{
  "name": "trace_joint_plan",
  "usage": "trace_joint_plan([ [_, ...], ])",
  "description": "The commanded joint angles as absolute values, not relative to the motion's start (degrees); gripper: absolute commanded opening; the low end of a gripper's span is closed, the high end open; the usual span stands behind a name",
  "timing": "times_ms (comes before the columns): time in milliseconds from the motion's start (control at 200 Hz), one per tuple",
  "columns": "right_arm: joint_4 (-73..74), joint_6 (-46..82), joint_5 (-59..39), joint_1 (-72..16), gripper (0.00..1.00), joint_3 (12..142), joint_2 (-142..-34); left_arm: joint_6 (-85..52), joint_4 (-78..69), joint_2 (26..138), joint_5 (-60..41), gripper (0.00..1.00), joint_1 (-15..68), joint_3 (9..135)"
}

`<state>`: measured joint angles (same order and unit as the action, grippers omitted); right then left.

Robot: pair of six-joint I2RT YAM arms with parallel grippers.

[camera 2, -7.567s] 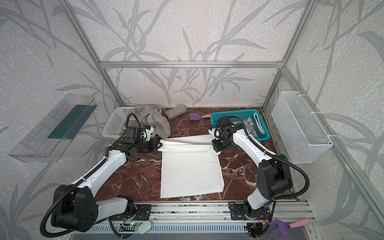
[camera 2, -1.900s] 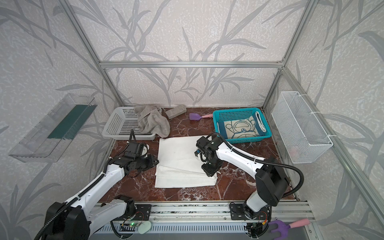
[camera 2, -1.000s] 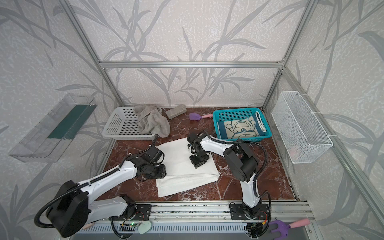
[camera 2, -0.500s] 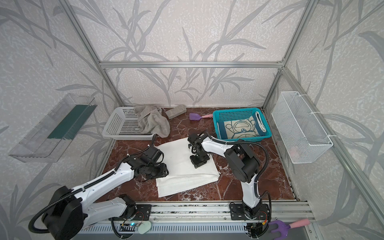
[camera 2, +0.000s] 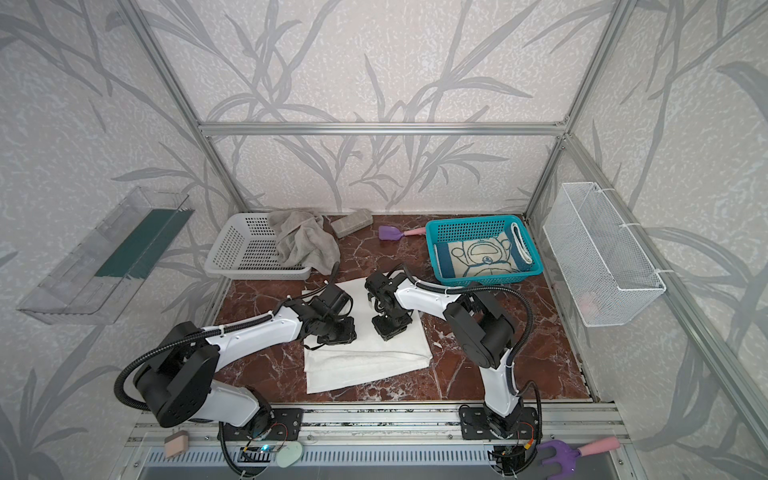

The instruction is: Fold and stack the towels

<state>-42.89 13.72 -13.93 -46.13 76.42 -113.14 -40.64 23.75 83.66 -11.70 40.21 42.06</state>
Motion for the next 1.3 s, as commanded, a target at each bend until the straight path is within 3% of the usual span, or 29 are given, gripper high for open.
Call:
trace_joint_plan([
  [0, -39.5, 15.6, -16.8, -45.5, 0.27, 75.7, -117.3, -44.5, 23.6, 80.8, -7.6, 0.32, 44.5, 38.9],
  [380, -34.1, 18.5, -19.0, -43.2, 0.25, 73.2, -118.3, -57.2, 28.9, 71.4, 0.4, 0.36, 70.3, 35.8],
  [505, -34.3, 17.9, -18.0, -43.0, 0.25, 72.5, -117.2, -58.2, 33.4, 68.1, 2.8, 0.36, 73.4, 37.8],
  [670, -34.2, 17.7, -16.6, -41.7, 0.25, 70.1, -114.8, -59.3, 36.2, 61.7, 8.1, 0.38, 70.0, 36.7],
  [840, -33.8, 17.5, -15.4, -40.3, 0.25, 67.1, -111.9, -57.3, 28.3, 57.4, 3.8, 0.39, 55.4, 30.4],
  [985, -33.9, 17.5, -14.8, -40.0, 0.25, 65.8, -110.6, -51.4, 21.2, 60.9, -0.9, 0.40, 44.4, 28.6],
  [1295, -32.5, 18.1, -14.9, -40.0, 0.25, 64.5, -111.5, -44.6, 32.1, 72.1, -3.4, 0.45, 43.1, 35.3],
])
